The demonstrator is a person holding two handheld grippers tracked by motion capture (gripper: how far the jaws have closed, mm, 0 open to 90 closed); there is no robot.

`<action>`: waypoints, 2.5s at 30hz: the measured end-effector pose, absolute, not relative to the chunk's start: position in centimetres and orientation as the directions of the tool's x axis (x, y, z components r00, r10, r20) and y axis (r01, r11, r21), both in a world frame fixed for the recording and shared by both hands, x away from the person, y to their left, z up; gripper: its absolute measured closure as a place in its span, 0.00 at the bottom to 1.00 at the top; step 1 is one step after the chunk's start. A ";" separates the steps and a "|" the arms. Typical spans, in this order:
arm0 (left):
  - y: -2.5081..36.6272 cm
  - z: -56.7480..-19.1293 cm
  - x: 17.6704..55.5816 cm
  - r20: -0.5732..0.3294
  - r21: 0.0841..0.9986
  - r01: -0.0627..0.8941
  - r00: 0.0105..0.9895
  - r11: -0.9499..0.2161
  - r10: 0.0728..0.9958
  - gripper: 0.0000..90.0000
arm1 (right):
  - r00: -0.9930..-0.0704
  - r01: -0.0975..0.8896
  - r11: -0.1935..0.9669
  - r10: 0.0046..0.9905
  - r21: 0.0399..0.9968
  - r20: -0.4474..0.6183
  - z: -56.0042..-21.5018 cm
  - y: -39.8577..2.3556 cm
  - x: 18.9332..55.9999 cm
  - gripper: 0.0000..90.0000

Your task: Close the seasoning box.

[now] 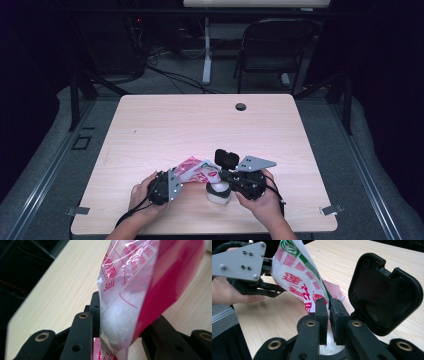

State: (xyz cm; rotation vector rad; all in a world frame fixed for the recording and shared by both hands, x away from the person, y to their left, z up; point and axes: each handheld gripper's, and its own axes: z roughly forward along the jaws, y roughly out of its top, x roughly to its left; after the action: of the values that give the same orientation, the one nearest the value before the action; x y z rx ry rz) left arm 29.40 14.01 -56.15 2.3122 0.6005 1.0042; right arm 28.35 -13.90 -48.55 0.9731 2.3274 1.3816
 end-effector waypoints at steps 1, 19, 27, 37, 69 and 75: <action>14.1 -56.2 29.5 0.514 0.634 0.183 0.627 -0.752 0.586 0.78 | -0.741 0.411 0.320 0.663 0.854 0.108 -48.5 -13.9 28.3 0.93; 14.8 -57.0 30.4 0.381 0.671 0.256 0.686 -0.696 0.620 0.79 | -0.750 0.409 0.317 0.651 0.856 0.117 -48.6 -13.8 28.4 0.81; 15.6 -57.1 31.1 0.284 0.705 0.319 0.692 -0.633 0.664 0.79 | -0.740 0.417 0.278 0.657 0.865 0.146 -48.5 -14.2 28.5 0.75; 17.1 -57.3 32.3 0.084 0.754 0.434 0.680 -0.492 0.729 0.79 | -0.735 0.422 0.272 0.661 0.865 0.151 -48.5 -14.3 28.5 0.74; 23.7 -55.5 34.0 -0.053 0.784 0.578 0.425 -0.226 0.904 0.80 | -0.698 0.402 0.230 0.703 0.886 0.135 -48.9 -14.4 29.0 0.51; 25.2 -55.4 34.2 -0.065 0.785 0.593 0.365 -0.178 0.929 0.80 | -0.701 0.406 0.225 0.699 0.886 0.143 -49.0 -14.3 29.1 0.49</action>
State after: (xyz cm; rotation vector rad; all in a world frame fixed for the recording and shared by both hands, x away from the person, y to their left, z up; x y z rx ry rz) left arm 34.23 25.23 -55.44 1.8781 1.3232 0.5673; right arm 29.08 -14.30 -48.96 1.0348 2.2177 1.4655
